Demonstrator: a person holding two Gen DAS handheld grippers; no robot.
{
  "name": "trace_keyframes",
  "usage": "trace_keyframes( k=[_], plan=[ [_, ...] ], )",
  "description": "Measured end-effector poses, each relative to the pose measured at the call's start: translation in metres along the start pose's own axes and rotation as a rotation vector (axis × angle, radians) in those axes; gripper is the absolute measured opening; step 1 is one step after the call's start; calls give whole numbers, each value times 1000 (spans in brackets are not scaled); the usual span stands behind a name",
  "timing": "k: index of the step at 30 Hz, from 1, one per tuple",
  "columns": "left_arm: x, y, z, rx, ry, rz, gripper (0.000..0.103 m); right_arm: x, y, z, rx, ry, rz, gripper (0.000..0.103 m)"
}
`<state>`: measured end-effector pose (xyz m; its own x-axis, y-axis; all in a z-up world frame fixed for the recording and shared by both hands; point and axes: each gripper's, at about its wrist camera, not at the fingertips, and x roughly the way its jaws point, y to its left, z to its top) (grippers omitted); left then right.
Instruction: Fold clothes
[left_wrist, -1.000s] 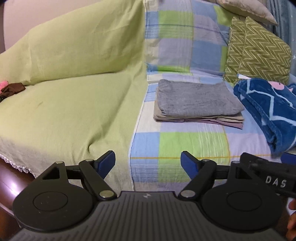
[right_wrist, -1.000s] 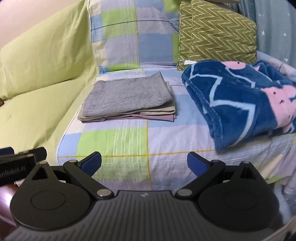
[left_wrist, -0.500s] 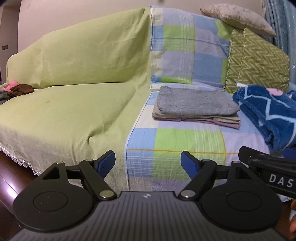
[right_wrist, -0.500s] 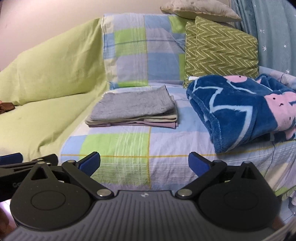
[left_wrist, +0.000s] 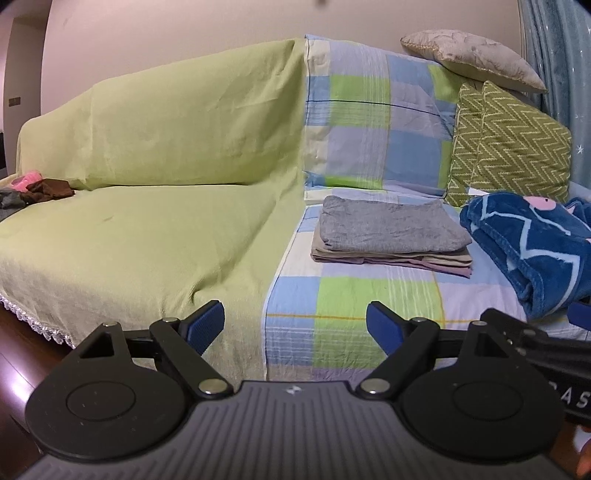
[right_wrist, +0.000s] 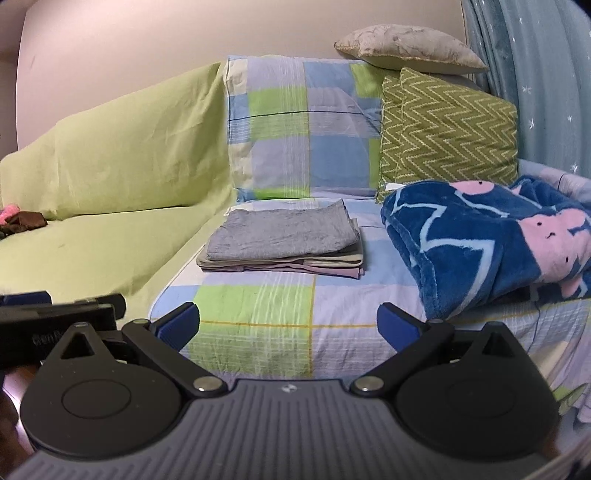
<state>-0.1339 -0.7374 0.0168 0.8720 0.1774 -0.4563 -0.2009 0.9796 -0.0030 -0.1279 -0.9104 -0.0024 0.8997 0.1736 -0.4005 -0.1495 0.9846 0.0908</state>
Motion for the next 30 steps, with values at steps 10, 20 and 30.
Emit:
trace_keyframes(
  k=[10, 20, 30],
  plan=[
    [14, 2, -2, -13, 17, -48, 86, 1, -12, -4, 23, 6, -62, 101],
    [19, 2, -5, -8, 30, -53, 86, -3, -13, -1, 9, -14, -83, 101],
    [9, 17, -2, -28, -12, -13, 97, 1, -3, 3, 4, -20, -70, 101]
  ],
)
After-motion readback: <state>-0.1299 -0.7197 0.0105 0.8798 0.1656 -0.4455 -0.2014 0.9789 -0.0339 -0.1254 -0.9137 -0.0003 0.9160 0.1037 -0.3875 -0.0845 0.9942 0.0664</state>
